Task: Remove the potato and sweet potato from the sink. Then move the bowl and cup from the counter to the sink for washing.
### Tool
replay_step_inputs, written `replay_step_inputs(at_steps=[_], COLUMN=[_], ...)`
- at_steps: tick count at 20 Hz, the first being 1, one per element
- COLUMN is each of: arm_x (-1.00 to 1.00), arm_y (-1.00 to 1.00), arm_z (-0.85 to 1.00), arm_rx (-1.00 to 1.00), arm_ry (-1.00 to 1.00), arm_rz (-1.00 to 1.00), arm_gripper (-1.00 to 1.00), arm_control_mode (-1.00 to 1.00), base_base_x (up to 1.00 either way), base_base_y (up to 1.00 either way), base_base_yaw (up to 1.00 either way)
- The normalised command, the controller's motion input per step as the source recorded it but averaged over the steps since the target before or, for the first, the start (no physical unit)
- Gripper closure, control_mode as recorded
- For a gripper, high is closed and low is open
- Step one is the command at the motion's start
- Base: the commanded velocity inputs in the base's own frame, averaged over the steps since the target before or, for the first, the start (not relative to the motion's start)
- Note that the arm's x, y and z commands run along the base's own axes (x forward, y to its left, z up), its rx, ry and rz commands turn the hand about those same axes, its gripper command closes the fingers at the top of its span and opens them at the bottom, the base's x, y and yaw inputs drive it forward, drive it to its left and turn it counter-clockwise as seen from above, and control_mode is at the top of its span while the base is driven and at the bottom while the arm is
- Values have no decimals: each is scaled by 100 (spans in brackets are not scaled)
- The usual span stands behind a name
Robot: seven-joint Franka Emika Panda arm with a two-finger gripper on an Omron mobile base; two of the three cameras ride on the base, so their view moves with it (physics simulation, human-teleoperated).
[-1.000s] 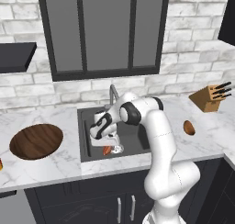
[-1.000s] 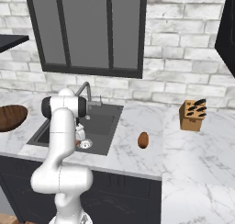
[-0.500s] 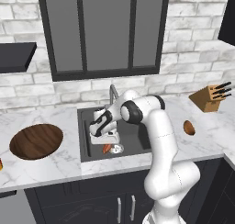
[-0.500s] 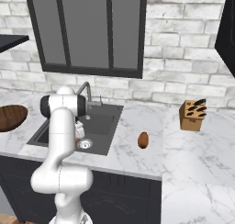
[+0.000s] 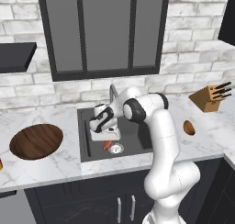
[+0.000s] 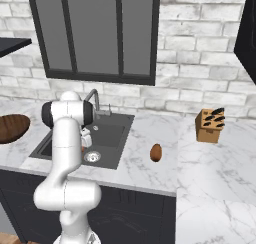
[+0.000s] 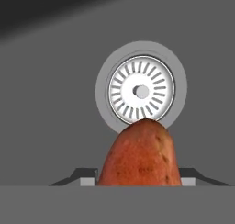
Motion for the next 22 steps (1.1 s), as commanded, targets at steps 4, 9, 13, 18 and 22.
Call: replay_step_inputs(at_steps=[4, 9, 13, 18, 22], arm_x=[-5, -13, -20, -10, -17], arm_y=[-1, 0, -3, -5, -9], arm_z=[28, 26, 21, 24, 24], arm_rx=[0, 0, 0, 0, 0], arm_ry=[0, 0, 0, 0, 0], arm_rz=[0, 0, 0, 0, 0], arm_gripper=[100, 100, 100, 100, 100], arm_control_mode=[-100, -100, -100, -100, -100], base_base_x=[0, 0, 0, 0, 0], base_base_y=[0, 0, 0, 0, 0], base_base_yaw=[0, 0, 0, 0, 0])
